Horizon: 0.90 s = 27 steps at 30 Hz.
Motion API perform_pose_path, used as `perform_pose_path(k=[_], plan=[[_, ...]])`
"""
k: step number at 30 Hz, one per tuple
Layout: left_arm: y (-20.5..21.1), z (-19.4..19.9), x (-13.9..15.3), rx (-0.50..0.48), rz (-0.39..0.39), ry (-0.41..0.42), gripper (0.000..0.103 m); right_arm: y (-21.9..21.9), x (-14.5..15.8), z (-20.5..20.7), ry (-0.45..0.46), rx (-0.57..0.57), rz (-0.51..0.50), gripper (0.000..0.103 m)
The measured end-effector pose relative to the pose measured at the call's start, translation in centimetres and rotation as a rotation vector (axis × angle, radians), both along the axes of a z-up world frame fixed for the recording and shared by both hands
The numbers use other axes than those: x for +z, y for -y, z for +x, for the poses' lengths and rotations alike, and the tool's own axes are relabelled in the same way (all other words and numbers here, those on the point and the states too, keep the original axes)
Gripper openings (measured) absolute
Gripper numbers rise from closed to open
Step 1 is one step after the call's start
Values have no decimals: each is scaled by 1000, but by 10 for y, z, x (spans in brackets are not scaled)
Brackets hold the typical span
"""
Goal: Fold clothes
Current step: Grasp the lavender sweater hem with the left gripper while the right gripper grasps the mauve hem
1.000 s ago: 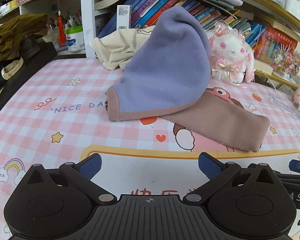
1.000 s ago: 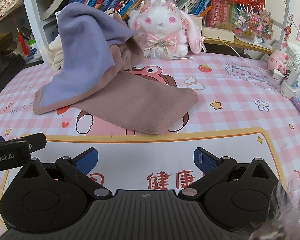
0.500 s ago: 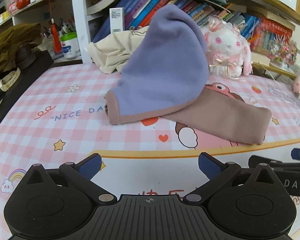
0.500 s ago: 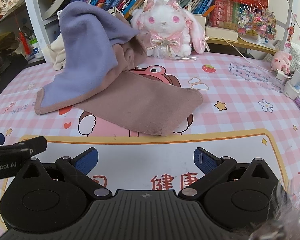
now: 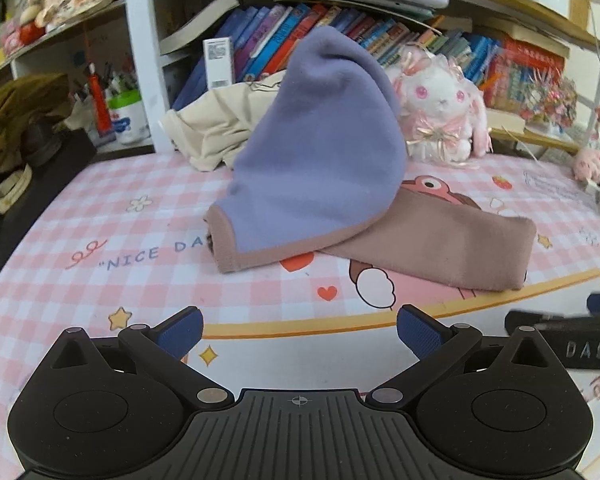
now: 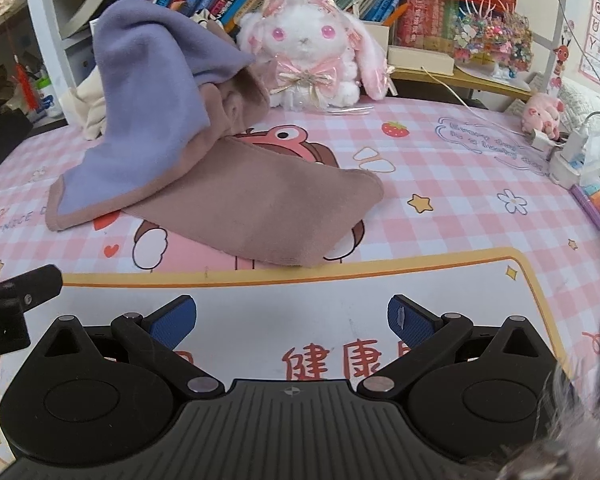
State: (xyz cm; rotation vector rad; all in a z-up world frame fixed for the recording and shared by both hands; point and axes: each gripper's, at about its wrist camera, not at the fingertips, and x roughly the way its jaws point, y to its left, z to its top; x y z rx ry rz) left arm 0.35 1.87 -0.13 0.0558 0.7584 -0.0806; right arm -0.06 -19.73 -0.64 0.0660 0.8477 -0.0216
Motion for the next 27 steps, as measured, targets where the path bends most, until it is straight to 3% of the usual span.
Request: perform_pose_path(k=[5, 9, 13, 18, 20, 22, 23, 24, 27], plan=[[-9, 12, -6, -33, -27, -50, 103, -8, 3, 2, 18, 48, -1, 103], [-32, 34, -18, 24, -106, -73, 101, -14, 2, 4, 16, 100, 11, 103], [-55, 64, -28, 83, -198, -91, 77, -18, 0, 4, 3, 123, 17, 103], [-83, 101, -41, 157, -313, -115, 66, -22, 0, 2, -3, 136, -11, 103], [-92, 114, -46, 181, -354, -118, 54, -25, 1, 0, -1, 169, -17, 103], [-94, 121, -48, 177, -394, -124, 24, -29, 2, -2, 7, 204, -37, 103], [-95, 123, -49, 174, -419, -134, 20, -32, 3, -3, 13, 218, -51, 103], [-94, 123, -47, 170, -431, -135, 8, -34, 4, -4, 19, 230, -65, 103], [-84, 111, -37, 93, -491, -128, 4, -39, 6, -4, 38, 266, -97, 103]])
